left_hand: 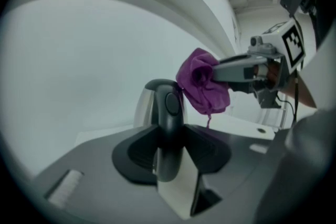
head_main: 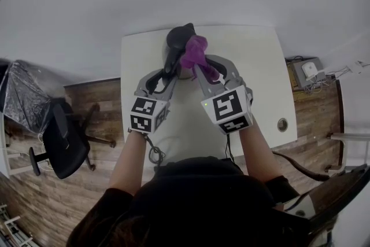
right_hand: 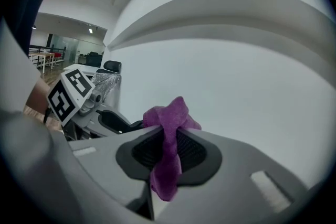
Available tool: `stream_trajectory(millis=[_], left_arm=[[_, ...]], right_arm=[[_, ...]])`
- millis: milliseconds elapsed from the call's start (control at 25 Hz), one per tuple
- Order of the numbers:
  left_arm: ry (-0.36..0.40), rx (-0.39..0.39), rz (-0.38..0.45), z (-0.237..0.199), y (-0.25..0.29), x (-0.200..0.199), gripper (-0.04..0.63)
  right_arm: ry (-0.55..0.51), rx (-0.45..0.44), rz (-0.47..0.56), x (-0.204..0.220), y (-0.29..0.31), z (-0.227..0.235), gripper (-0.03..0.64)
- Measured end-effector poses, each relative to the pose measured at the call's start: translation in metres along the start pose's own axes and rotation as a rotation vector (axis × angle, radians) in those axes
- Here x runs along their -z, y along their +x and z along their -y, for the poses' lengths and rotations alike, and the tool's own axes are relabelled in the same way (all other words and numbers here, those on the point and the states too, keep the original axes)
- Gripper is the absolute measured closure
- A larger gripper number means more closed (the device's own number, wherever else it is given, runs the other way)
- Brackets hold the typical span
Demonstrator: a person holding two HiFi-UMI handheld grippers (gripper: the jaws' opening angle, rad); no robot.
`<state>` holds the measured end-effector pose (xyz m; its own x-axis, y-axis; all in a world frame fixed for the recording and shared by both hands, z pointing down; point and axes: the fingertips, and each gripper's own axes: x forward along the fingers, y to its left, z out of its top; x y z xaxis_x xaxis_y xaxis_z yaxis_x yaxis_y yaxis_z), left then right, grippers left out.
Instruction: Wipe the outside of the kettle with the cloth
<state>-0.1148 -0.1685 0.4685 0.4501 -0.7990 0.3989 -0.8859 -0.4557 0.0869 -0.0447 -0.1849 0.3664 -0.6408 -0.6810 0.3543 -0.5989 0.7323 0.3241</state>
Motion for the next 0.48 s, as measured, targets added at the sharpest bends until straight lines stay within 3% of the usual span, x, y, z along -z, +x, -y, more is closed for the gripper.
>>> stream_trajectory(millis=[480], left_arm=[[0.005,0.042,-0.001,0.005,0.000,-0.001,0.430]], right_arm=[[0.011,-0.044,-0.063,0.033,0.042,-0.015,0.552]])
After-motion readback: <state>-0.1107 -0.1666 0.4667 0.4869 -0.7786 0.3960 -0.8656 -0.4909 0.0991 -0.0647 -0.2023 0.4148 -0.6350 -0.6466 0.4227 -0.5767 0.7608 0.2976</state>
